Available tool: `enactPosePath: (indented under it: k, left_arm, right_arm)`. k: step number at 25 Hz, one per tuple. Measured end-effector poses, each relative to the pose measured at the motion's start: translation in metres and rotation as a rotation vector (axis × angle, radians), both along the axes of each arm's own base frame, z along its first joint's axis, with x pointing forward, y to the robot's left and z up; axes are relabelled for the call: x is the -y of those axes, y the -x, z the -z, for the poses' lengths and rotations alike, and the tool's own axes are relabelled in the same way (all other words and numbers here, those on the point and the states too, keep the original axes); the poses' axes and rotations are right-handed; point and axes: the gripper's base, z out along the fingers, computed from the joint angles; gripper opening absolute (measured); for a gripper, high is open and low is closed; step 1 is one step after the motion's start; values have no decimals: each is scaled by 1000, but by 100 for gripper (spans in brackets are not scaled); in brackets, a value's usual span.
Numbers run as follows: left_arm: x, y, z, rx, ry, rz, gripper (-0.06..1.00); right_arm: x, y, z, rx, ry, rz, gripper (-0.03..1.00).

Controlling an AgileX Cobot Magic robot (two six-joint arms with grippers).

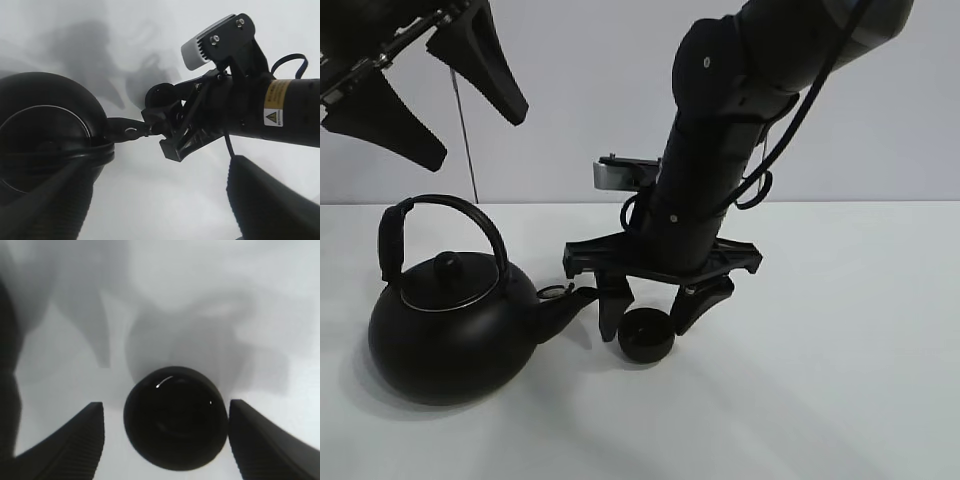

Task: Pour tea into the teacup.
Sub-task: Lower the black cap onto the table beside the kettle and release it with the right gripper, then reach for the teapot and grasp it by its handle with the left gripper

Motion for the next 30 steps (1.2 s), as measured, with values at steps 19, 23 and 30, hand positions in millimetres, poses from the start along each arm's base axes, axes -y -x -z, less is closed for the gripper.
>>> enactPosePath:
  k: [19,23,30]
  left_arm:
    - [0,0,0,3,0,-2,54]
    - [0,0,0,3,0,-2,54]
    - [0,0,0,3,0,-2,54]
  right_arm:
    - [86,-24,-79,99,-14,174,48]
    - [125,-23,-114,158,-11,252,48]
    - [186,2,-181,288,16,347,48]
